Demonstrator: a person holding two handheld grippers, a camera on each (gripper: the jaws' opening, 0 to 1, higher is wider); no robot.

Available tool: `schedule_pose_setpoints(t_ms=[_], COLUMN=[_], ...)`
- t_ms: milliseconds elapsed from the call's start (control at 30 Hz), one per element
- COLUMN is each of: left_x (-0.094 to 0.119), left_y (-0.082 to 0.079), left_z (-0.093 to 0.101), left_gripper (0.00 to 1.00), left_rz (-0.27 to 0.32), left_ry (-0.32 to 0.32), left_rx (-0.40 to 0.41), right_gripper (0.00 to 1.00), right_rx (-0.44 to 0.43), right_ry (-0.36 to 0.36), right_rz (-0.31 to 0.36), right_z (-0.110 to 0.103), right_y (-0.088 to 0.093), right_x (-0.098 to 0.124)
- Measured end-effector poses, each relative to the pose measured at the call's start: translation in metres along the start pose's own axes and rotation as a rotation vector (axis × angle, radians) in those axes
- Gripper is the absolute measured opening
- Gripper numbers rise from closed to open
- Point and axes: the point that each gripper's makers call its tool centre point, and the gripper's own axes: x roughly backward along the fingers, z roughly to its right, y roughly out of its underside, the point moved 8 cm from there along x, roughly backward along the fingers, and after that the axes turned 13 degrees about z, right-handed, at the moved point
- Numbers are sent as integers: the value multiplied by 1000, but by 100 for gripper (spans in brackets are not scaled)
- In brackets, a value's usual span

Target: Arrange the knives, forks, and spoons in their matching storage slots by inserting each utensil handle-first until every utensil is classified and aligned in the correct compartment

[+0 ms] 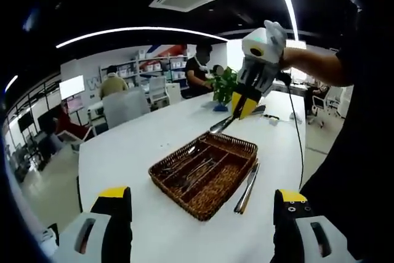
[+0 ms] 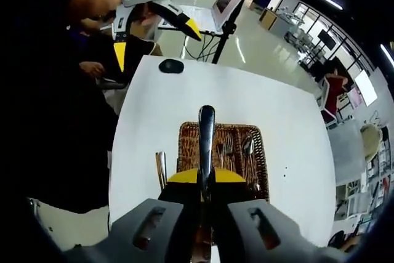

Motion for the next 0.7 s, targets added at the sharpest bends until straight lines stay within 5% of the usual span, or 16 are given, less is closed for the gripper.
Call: schedule_pose_setpoints(t_ms=[700], left_x=[22], left_y=[7], left_z=[-16], left_gripper=[100], left_rz=[25], left_ry=[0], left_rx=[7], right_gripper=[1], right_rx=[-13], right_ry=[12], right_rz=[-72], right_z=[25], right_y=[-13], right_x=[-23])
